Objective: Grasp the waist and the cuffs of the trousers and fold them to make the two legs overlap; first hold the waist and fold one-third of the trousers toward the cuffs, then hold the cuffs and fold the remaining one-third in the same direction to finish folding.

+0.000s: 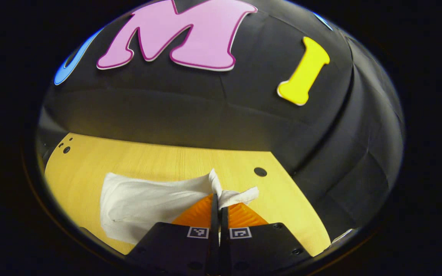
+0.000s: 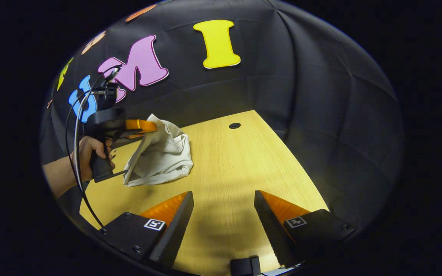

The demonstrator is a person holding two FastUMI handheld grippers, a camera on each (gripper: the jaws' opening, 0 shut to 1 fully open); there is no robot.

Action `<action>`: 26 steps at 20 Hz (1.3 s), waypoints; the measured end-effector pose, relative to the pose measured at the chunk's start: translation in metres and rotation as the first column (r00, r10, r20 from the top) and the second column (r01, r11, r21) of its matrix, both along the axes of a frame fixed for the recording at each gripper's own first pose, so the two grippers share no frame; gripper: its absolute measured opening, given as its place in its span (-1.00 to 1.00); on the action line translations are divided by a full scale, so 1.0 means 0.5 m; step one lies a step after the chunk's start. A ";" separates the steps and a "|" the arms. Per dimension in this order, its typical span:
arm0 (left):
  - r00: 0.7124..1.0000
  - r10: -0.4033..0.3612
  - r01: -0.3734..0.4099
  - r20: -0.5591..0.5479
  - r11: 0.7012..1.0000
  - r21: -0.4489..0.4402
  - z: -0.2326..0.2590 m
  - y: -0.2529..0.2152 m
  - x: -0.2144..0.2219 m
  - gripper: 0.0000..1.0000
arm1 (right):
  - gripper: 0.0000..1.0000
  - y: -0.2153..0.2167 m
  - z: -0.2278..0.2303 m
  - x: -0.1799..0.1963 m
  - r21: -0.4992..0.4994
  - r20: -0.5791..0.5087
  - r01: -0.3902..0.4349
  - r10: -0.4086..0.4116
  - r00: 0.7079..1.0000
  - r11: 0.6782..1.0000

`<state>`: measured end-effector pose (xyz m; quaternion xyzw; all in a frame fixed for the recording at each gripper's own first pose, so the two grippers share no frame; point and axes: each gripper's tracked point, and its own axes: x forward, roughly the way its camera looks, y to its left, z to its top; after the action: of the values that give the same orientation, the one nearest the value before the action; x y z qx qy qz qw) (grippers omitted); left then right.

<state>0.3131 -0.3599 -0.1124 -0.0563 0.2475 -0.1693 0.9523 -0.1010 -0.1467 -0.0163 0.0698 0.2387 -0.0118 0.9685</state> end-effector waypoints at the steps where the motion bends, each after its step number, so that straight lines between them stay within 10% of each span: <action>1: 1.000 0.002 -0.001 -0.023 1.000 0.019 -0.020 -0.001 -0.012 -0.89 | 0.94 -0.002 -0.003 -0.010 -0.002 -0.003 -0.006 0.006 1.000 1.000; 6: 0.998 -0.032 0.033 -0.048 0.999 0.015 -0.048 0.004 -0.068 -0.30 | 0.94 0.027 -0.009 -0.030 -0.015 -0.005 -0.036 0.036 0.999 0.999; 7: 0.998 -0.041 0.041 -0.046 0.999 0.006 -0.046 0.012 -0.082 -0.48 | 0.94 0.035 -0.011 -0.024 -0.018 -0.007 -0.047 0.047 0.999 0.999; 14: 1.000 -0.011 0.010 -0.029 0.998 -0.056 -0.025 0.136 -0.205 0.88 | 0.97 0.154 0.006 -0.041 -0.027 0.021 -0.103 0.103 0.994 0.994; 26: 0.942 0.132 -0.165 0.307 0.983 0.082 0.165 0.506 -0.499 0.92 | 0.97 0.350 0.125 -0.144 -0.096 0.155 -0.113 0.127 0.980 0.989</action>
<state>0.0636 -0.1069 -0.0301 0.0026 0.1038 -0.0901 0.9905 -0.1727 0.0282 0.0463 0.0140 0.1631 0.0419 0.9856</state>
